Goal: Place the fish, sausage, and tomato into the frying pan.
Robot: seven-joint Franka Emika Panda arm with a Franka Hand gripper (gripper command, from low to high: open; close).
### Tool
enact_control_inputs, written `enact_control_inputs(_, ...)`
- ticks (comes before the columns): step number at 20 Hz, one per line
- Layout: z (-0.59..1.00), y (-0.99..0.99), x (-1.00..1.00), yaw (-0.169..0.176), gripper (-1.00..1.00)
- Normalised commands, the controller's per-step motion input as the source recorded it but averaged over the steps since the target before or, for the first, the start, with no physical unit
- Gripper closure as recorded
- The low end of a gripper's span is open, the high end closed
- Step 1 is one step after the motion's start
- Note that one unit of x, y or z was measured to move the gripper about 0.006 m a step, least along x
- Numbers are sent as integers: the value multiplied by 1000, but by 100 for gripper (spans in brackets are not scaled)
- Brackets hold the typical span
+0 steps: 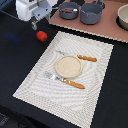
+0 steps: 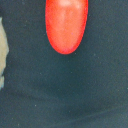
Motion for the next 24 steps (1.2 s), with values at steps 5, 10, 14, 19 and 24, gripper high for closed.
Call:
enact_control_inputs(5, -394, 0, -1, -3, -100)
enact_control_inputs(10, -470, 3, -105, 0, -100)
enact_control_inputs(14, -384, 60, -388, 0, -100)
enact_control_inputs(19, -378, 105, -409, 0, -100)
enact_control_inputs(24, -342, 98, -244, 0, -100)
